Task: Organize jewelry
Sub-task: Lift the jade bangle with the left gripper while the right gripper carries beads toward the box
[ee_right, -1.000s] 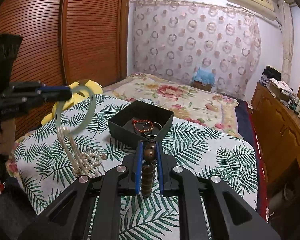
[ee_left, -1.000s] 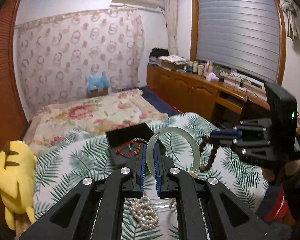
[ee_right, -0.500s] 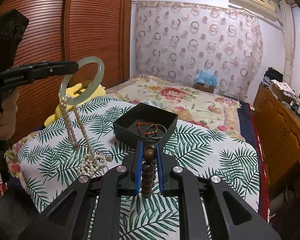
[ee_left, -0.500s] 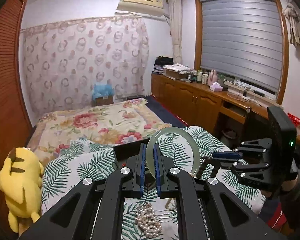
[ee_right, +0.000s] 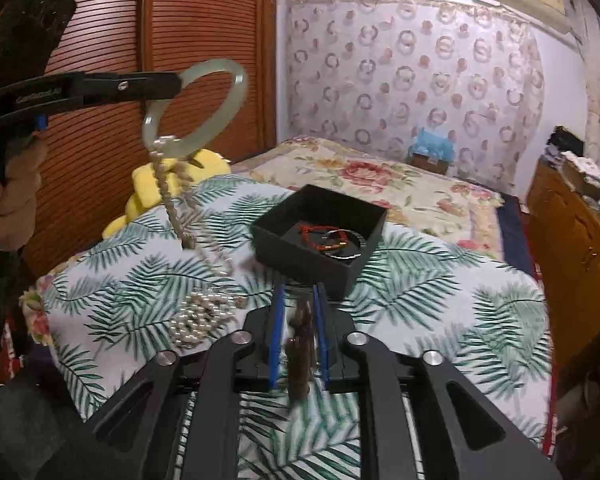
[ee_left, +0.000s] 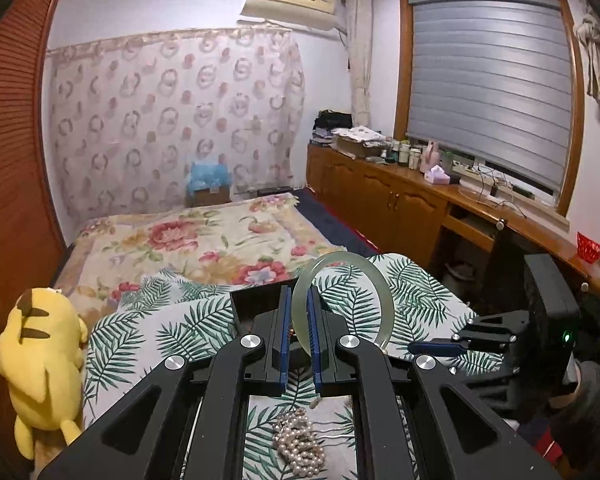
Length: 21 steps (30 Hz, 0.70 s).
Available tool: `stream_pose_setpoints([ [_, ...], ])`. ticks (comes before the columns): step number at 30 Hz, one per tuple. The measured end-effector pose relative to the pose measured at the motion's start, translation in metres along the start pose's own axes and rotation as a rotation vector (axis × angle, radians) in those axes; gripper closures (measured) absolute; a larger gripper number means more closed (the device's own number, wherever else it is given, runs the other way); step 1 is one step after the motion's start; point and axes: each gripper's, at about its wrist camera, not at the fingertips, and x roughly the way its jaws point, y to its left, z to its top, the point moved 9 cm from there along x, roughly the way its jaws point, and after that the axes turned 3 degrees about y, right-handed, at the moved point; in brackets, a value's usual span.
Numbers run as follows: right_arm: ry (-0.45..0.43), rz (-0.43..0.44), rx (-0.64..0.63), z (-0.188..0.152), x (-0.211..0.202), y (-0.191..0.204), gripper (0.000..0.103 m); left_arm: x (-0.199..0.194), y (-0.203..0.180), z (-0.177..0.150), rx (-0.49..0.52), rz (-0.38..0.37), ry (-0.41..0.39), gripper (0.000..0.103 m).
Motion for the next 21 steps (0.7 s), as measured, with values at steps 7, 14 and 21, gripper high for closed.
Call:
stream_pose_setpoints([
  [7, -0.027, 0.12, -0.021, 0.008, 0.017, 0.032, 0.06, -0.001, -0.003, -0.001, 0.001, -0.008, -0.009, 0.096],
  [14, -0.02, 0.19, -0.007, 0.014, 0.041, 0.042, 0.096, -0.007, 0.001, -0.002, 0.006, -0.013, -0.019, 0.096],
  [21, 0.035, 0.17, -0.012, -0.001, 0.049, 0.036, 0.097, -0.014, 0.011, -0.001, -0.028, -0.001, -0.029, 0.096],
])
